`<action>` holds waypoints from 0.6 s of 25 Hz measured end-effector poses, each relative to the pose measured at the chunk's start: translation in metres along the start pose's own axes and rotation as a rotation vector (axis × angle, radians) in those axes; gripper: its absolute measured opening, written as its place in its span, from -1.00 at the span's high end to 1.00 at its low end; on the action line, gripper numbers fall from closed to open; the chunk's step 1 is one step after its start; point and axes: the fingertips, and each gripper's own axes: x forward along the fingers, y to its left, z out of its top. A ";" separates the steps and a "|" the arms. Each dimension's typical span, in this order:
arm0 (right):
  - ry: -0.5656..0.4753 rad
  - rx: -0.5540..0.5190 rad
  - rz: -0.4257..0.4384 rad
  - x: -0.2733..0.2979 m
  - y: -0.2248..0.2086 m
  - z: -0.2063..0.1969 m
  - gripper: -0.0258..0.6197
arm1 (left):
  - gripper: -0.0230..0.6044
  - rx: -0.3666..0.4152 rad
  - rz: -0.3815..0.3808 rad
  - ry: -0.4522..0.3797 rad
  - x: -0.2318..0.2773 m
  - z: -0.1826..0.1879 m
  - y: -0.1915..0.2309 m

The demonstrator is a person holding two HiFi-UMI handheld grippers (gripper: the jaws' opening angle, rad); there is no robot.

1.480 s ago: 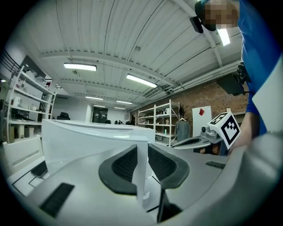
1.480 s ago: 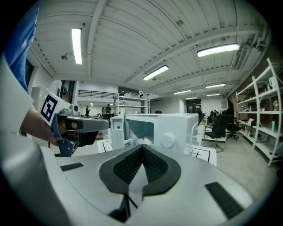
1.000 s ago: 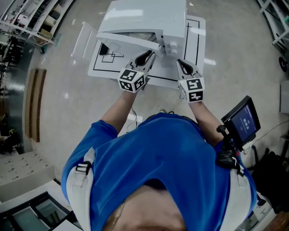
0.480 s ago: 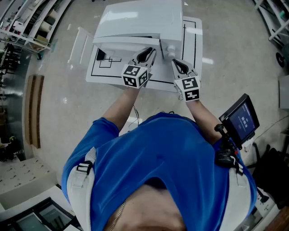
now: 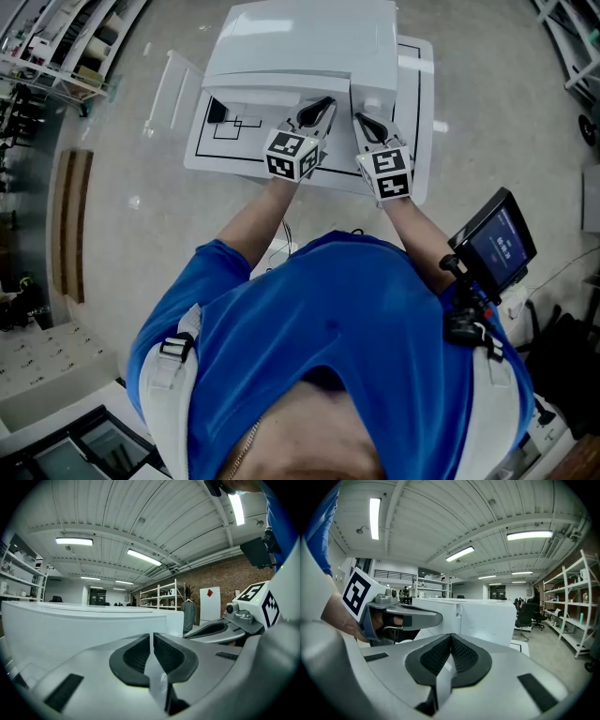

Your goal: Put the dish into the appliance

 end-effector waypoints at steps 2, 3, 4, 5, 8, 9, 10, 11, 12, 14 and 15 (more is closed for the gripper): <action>0.003 0.000 -0.007 0.017 0.005 0.001 0.91 | 0.84 -0.003 -0.007 -0.001 -0.002 -0.005 0.011; 0.005 -0.001 -0.009 0.029 0.010 0.001 0.92 | 0.84 -0.005 -0.011 -0.001 -0.003 -0.009 0.021; 0.007 -0.002 -0.010 0.039 0.014 0.001 0.91 | 0.84 -0.007 -0.015 0.000 -0.005 -0.012 0.028; 0.008 -0.003 -0.011 0.046 0.017 0.002 0.91 | 0.84 -0.007 -0.018 0.000 -0.006 -0.014 0.032; 0.009 -0.005 -0.023 0.048 0.017 0.005 0.91 | 0.87 -0.003 -0.021 0.000 -0.007 -0.011 0.028; 0.010 -0.006 -0.031 0.048 0.015 0.005 0.91 | 0.89 0.000 -0.022 0.000 -0.006 -0.010 0.026; 0.012 -0.007 -0.038 0.047 0.013 0.005 0.91 | 0.90 0.002 -0.025 0.000 -0.006 -0.010 0.024; 0.013 -0.008 -0.045 0.046 0.012 0.005 0.92 | 0.90 0.004 -0.028 -0.001 -0.005 -0.009 0.022; 0.014 -0.011 -0.051 0.045 0.010 0.006 0.92 | 0.90 0.006 -0.031 -0.001 -0.005 -0.008 0.021; 0.016 -0.017 -0.063 0.044 0.008 0.007 0.91 | 0.90 0.007 -0.037 -0.002 -0.004 -0.007 0.019; 0.018 -0.017 -0.069 0.044 0.006 0.007 0.92 | 0.90 0.006 -0.039 -0.002 -0.002 -0.006 0.019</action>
